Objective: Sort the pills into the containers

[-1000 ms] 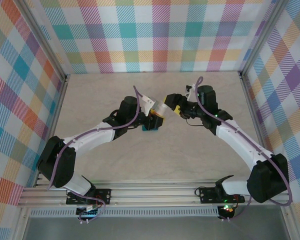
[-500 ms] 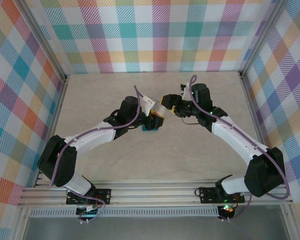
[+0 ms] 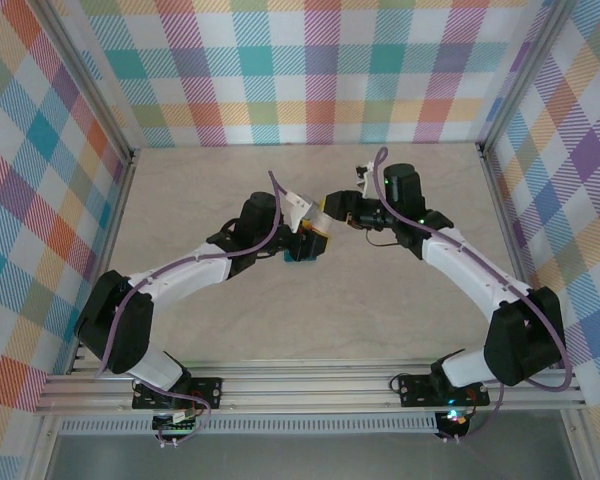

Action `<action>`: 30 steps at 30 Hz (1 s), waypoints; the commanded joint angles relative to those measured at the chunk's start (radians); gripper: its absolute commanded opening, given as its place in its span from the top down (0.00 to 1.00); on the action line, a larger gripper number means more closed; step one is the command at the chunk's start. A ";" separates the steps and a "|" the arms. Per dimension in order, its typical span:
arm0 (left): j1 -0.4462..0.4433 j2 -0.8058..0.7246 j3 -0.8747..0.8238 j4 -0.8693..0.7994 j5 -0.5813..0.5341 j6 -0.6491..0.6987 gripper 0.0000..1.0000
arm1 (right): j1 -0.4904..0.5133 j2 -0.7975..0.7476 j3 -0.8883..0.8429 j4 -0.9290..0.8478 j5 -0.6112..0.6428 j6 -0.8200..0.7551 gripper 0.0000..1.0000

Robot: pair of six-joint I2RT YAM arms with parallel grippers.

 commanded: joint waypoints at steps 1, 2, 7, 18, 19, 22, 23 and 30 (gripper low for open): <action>-0.009 -0.008 0.031 0.023 0.048 0.005 1.00 | -0.036 -0.018 -0.067 0.218 -0.239 -0.057 0.51; -0.009 -0.011 0.028 0.032 0.053 -0.001 1.00 | -0.045 -0.014 -0.080 0.251 -0.270 -0.047 0.51; -0.009 -0.012 0.028 0.052 0.074 -0.017 1.00 | -0.051 0.005 -0.090 0.303 -0.361 -0.028 0.48; -0.009 0.000 0.036 0.022 0.012 0.009 1.00 | -0.070 -0.120 -0.077 0.061 -0.020 0.092 0.16; -0.009 0.003 0.040 0.016 0.004 0.014 1.00 | -0.070 -0.128 -0.075 0.029 0.032 0.116 0.15; -0.009 0.011 0.046 0.005 -0.009 0.023 1.00 | -0.068 -0.139 -0.071 -0.008 0.113 0.189 0.15; -0.009 0.012 0.047 0.001 -0.011 0.027 1.00 | -0.067 -0.138 -0.067 -0.022 0.132 0.206 0.15; -0.010 0.023 0.055 -0.004 -0.008 0.029 1.00 | -0.037 -0.105 -0.010 -0.083 0.149 0.201 0.15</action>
